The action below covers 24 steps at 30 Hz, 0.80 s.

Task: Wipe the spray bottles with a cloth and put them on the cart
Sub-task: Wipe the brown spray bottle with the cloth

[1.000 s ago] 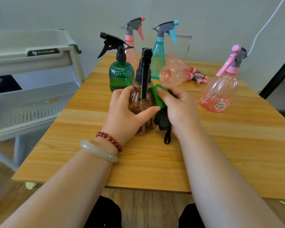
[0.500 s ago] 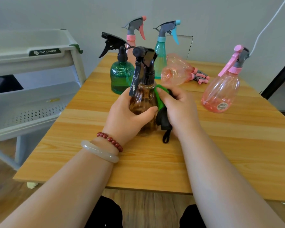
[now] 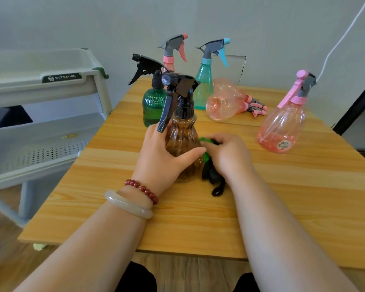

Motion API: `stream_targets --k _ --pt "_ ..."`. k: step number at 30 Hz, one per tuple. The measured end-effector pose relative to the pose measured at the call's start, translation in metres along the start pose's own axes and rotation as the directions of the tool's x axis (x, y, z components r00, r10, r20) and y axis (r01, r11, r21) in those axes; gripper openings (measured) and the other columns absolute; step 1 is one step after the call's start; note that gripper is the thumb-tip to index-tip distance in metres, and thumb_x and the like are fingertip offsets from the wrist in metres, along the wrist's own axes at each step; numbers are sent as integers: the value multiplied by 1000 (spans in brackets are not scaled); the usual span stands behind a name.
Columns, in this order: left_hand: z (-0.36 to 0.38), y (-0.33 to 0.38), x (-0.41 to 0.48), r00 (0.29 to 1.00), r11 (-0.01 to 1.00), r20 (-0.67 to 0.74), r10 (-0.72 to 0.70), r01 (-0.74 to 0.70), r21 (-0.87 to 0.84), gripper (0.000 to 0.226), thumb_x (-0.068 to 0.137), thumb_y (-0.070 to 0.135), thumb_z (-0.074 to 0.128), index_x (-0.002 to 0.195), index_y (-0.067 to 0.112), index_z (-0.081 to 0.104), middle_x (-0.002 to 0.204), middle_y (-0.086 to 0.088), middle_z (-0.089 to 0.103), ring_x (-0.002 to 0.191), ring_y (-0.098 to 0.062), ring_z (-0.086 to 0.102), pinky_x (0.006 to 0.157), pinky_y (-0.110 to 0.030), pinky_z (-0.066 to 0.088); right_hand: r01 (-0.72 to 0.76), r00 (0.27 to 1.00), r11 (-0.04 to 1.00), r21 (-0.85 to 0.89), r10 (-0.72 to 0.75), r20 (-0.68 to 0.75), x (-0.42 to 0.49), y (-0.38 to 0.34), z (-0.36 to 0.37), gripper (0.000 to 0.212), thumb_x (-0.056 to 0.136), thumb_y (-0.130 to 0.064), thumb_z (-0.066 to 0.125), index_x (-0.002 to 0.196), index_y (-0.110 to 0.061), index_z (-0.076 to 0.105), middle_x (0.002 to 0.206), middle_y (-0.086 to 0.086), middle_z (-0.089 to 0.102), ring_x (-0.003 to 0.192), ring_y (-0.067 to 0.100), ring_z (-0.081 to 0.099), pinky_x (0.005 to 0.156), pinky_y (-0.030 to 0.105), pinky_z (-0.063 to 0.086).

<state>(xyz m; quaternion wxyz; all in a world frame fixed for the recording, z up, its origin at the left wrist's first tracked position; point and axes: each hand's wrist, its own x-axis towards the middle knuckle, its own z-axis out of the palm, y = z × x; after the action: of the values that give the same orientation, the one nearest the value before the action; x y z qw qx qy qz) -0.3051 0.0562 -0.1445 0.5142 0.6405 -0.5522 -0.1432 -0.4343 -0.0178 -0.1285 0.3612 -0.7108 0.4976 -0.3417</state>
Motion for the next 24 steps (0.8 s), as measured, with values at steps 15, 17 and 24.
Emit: stream_targets --k 15,17,24 --pt "-2 -1 2 998 996 55 -20 25 -90 58 78 40 77 122 44 40 108 31 56 100 21 53 81 -3 44 -62 996 998 1 62 -57 5 7 -1 9 95 -23 63 92 -25 71 77 -7 65 78 20 63 63 29 47" --pt "-2 -1 2 998 996 57 -7 12 -92 57 80 37 78 122 43 40 106 32 55 96 24 52 78 2 41 -2 995 982 188 20 -95 1 4 1 12 93 -25 65 85 -30 71 81 -7 70 84 19 67 75 35 55" --pt "0 -6 4 998 998 60 5 -1 -69 60 81 36 76 131 38 43 120 22 53 105 19 49 83 2 40 72 995 966 248 -54 -80 -1 -2 -1 11 95 -26 63 93 -32 72 91 -6 74 90 14 68 74 29 51"
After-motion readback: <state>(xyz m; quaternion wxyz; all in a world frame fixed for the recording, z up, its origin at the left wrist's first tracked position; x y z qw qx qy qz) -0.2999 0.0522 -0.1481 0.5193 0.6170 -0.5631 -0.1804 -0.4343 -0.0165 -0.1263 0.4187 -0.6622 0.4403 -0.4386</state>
